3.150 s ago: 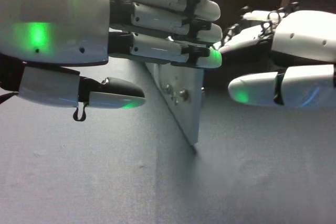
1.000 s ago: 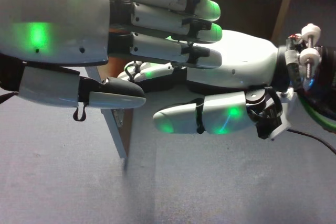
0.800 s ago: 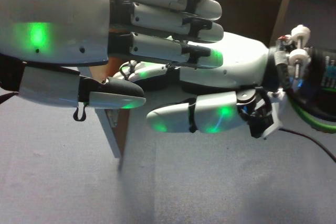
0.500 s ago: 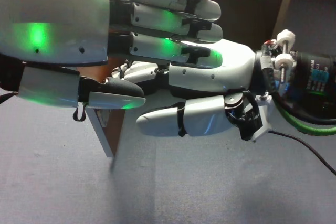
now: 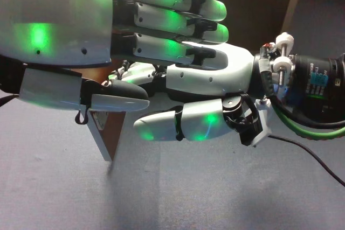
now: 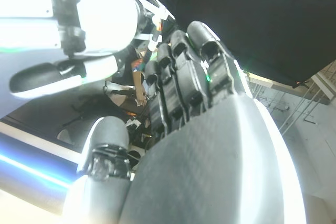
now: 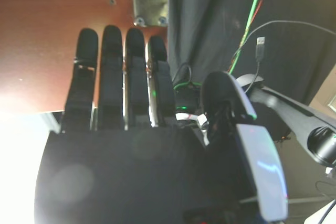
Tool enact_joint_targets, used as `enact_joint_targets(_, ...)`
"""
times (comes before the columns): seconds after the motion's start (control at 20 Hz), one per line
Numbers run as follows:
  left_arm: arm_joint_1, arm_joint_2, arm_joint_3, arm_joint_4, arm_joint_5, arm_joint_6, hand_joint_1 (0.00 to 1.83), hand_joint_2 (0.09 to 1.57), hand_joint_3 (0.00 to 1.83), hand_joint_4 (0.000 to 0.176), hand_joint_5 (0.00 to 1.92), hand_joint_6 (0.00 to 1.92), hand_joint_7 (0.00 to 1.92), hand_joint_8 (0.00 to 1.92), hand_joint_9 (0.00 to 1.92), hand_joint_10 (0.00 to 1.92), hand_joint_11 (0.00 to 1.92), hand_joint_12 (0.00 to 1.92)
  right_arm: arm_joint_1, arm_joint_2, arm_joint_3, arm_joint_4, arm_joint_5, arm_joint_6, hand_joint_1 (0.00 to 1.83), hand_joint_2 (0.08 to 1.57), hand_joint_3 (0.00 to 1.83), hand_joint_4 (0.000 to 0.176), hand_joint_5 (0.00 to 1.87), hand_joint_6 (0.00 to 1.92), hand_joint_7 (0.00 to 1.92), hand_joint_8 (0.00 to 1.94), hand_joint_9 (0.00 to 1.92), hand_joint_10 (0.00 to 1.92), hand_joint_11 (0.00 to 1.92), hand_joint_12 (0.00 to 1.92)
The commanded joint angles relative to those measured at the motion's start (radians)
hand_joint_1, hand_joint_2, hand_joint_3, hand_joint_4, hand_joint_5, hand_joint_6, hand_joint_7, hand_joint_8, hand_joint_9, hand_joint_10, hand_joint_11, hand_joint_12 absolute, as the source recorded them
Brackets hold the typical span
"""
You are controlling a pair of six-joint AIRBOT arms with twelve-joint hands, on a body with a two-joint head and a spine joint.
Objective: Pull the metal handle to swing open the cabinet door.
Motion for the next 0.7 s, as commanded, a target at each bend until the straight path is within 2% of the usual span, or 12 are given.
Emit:
enact_joint_targets(0.0, -0.009, 0.010, -0.002, -0.097, -0.026, 0.011, 0.00, 1.57, 0.08, 0.000, 0.36, 0.00, 0.37, 0.00, 0.35, 0.00, 0.00, 0.84, 0.009, -0.002, -0.002, 0.046, 0.107, 0.006, 0.00, 1.52, 0.00, 0.000, 0.39, 0.00, 0.41, 0.00, 0.38, 0.00, 0.00, 1.04)
enact_joint_targets(0.25, -0.009, 0.010, -0.002, -0.097, -0.026, 0.011, 0.00, 1.57, 0.08, 0.000, 0.35, 0.00, 0.36, 0.00, 0.34, 0.00, 0.00, 0.84, 0.021, 0.040, 0.009, 0.050, 0.108, 0.008, 0.00, 1.52, 0.00, 0.000, 0.41, 0.01, 0.42, 0.01, 0.39, 0.01, 0.00, 1.04)
enact_joint_targets(0.45, -0.009, 0.010, -0.002, -0.097, -0.026, 0.011, 0.00, 1.57, 0.08, 0.000, 0.34, 0.00, 0.36, 0.00, 0.34, 0.00, 0.00, 0.84, 0.025, 0.109, 0.010, 0.154, 0.096, 0.008, 0.00, 1.52, 0.00, 0.000, 0.40, 0.00, 0.41, 0.00, 0.39, 0.00, 0.00, 1.05)
enact_joint_targets(0.65, -0.009, 0.010, -0.002, -0.097, -0.026, 0.011, 0.00, 1.57, 0.09, 0.000, 0.34, 0.00, 0.36, 0.00, 0.34, 0.00, 0.00, 0.83, 0.033, 0.148, 0.043, 0.178, 0.087, 0.008, 0.00, 1.52, 0.00, 0.000, 0.42, 0.01, 0.43, 0.01, 0.40, 0.01, 0.00, 1.05)
